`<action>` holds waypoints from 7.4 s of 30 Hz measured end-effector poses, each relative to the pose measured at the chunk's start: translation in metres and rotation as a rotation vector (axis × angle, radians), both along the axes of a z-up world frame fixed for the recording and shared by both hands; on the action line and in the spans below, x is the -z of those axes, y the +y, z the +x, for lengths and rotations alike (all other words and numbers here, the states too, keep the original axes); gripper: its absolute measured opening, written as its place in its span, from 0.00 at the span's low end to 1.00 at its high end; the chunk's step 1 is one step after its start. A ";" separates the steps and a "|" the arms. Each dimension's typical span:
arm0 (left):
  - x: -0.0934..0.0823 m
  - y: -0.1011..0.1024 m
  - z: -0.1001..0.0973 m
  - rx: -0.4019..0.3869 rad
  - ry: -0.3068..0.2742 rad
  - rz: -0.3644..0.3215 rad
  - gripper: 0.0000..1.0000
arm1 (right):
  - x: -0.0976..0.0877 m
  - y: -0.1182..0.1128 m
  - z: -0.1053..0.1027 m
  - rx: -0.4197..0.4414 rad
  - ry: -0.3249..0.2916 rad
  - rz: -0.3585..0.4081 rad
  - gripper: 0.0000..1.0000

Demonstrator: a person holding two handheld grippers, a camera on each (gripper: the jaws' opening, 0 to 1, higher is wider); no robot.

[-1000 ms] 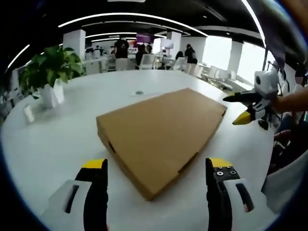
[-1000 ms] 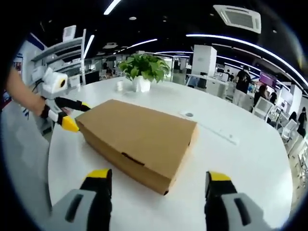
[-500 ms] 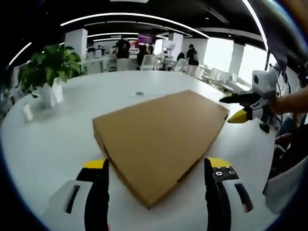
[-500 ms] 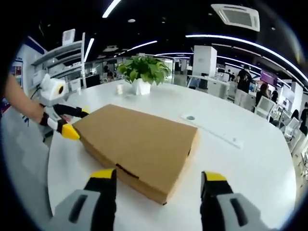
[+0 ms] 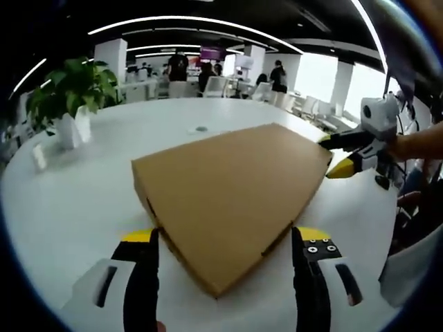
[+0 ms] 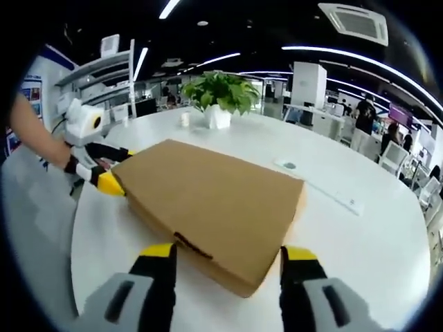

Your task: Operate the shoe box by opening the lid, removing the specified soft item, and placing it in the target area until the item is outside and the box remains undamaged.

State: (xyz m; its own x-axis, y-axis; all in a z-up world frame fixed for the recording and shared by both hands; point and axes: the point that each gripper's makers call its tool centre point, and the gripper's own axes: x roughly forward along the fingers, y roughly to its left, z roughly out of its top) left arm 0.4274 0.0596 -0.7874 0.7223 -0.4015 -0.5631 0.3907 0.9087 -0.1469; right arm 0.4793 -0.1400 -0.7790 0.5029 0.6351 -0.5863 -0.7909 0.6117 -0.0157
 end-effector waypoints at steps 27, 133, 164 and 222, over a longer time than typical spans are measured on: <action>0.000 0.010 0.004 0.060 0.035 0.015 0.77 | 0.001 0.010 -0.008 0.035 0.048 -0.032 0.55; -0.004 0.121 -0.031 0.349 0.181 0.129 0.77 | -0.001 0.124 -0.092 0.248 0.086 -0.002 0.49; 0.000 0.147 -0.056 0.325 0.152 0.127 0.78 | -0.001 0.143 -0.115 0.191 0.049 0.030 0.48; -0.047 0.154 -0.063 0.217 0.021 0.118 0.70 | -0.048 0.146 -0.119 0.106 0.007 0.107 0.49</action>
